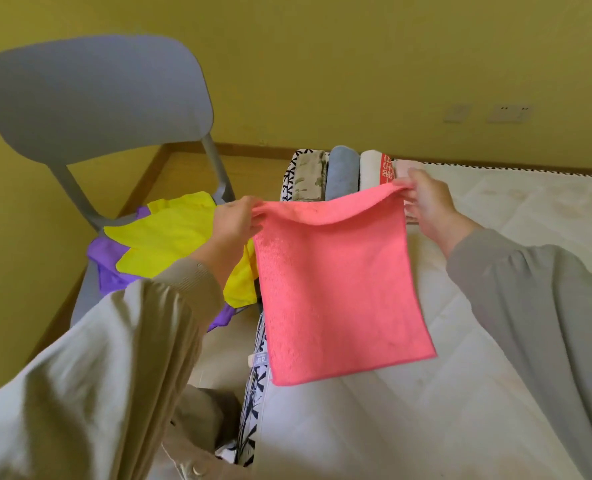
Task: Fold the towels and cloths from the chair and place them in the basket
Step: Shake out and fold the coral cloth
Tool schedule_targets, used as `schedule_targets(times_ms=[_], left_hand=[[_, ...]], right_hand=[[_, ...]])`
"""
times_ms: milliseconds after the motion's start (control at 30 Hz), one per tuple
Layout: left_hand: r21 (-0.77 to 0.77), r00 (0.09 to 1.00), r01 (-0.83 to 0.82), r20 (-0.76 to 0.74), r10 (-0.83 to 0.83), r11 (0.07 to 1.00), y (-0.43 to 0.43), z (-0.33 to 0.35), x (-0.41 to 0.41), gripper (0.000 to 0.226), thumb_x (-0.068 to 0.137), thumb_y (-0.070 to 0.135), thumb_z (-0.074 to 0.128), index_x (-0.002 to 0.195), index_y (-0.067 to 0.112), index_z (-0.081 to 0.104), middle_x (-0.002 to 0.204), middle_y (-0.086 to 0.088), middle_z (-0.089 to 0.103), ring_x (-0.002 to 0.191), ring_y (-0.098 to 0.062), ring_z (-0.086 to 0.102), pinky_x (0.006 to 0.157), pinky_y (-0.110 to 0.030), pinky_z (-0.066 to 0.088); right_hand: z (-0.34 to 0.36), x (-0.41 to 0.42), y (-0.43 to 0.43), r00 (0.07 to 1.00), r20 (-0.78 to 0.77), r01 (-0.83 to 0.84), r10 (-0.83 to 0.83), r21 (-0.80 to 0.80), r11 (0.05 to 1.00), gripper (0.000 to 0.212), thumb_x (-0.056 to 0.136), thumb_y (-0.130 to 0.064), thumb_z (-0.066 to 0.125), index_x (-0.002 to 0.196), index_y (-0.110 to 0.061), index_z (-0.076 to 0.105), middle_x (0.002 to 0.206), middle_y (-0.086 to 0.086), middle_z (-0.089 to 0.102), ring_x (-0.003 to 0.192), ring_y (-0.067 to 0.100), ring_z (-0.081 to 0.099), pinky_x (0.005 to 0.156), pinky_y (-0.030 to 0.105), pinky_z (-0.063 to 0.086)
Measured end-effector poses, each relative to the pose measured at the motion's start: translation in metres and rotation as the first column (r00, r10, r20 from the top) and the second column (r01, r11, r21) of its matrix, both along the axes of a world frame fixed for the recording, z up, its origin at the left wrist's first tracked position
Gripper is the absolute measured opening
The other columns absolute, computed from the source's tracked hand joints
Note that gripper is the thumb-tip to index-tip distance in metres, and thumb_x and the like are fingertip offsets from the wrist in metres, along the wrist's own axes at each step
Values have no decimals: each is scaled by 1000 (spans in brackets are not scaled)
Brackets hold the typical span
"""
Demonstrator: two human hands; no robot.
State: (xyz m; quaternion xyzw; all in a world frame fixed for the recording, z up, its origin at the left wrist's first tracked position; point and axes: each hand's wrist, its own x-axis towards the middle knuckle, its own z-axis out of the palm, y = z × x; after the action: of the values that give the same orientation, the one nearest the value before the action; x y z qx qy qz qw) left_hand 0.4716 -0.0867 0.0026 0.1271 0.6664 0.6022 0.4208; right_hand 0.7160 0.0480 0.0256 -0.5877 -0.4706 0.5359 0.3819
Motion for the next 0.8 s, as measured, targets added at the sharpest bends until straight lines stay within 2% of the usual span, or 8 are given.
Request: schedule_targets(times_ms=[100, 233, 333, 433, 500, 600, 700, 800], left_hand=[[11, 988, -90, 130, 88, 996, -27, -25, 22, 8, 87, 7, 59, 83, 5, 66, 74, -9, 62, 66, -15, 62, 65, -23, 56], [1, 923, -214, 329, 202, 977, -67, -65, 52, 5, 88, 2, 62, 84, 3, 63, 77, -11, 61, 71, -16, 61, 58, -21, 58], [-27, 904, -175, 392, 171, 984, -92, -91, 69, 13, 91, -5, 52, 99, -2, 64, 77, -8, 59, 69, -16, 57, 56, -21, 57], [-85, 926, -17, 374, 47, 996, -112, -105, 73, 19, 91, -6, 50, 104, -1, 63, 72, -4, 62, 60, -12, 61, 63, -24, 56], [-114, 950, 111, 304, -71, 987, -121, -109, 70, 22, 92, -5, 50, 110, -4, 62, 73, -6, 63, 66, -14, 62, 67, -24, 56], [-132, 967, 126, 236, -93, 983, -130, -112, 63, 27, 91, -10, 47, 113, -9, 61, 72, -9, 53, 66, -17, 57, 60, -20, 57], [-75, 962, 128, 252, -106, 989, -131, -107, 61, 24, 92, -11, 44, 107, -8, 62, 67, -9, 48, 56, -16, 61, 57, -20, 56], [-115, 951, 239, 229, -208, 964, -136, -103, 61, 20, 92, -11, 45, 95, -2, 63, 67, -14, 54, 47, -13, 62, 52, -22, 55]], right_hand=[[-27, 17, -17, 995, -4, 102, -102, 5, 995, 14, 82, -8, 61, 70, -15, 65, 74, 2, 61, 73, 17, 57, 60, 24, 45], [-76, 50, -50, 978, -41, 201, -203, -43, 979, 20, 77, 5, 61, 70, -14, 65, 73, 3, 61, 65, 14, 57, 54, 22, 48], [-114, 69, -75, 971, 84, 229, -222, -80, 970, 25, 79, 5, 59, 67, -16, 64, 70, 3, 59, 66, 18, 55, 51, 22, 46], [-142, 80, -88, 936, 336, 119, -100, -34, 992, 20, 81, 4, 56, 84, -5, 73, 90, 12, 67, 85, 19, 56, 71, 25, 42], [-149, 81, -92, 895, 442, 66, -55, -8, 998, 30, 80, 7, 50, 98, -1, 72, 103, 14, 68, 92, 22, 59, 78, 24, 40], [-144, 74, -96, 881, 459, 72, -117, 113, 991, 32, 77, 8, 47, 96, 1, 72, 102, 18, 69, 98, 29, 62, 81, 26, 42], [-132, 68, -105, 883, 406, 148, -234, 232, 961, 26, 79, 6, 47, 89, 0, 71, 93, 14, 69, 87, 22, 59, 75, 24, 40], [-141, 74, -116, 861, 459, 124, -221, 232, 965, 22, 81, 2, 49, 86, -1, 70, 91, 15, 69, 86, 26, 60, 74, 29, 42]])
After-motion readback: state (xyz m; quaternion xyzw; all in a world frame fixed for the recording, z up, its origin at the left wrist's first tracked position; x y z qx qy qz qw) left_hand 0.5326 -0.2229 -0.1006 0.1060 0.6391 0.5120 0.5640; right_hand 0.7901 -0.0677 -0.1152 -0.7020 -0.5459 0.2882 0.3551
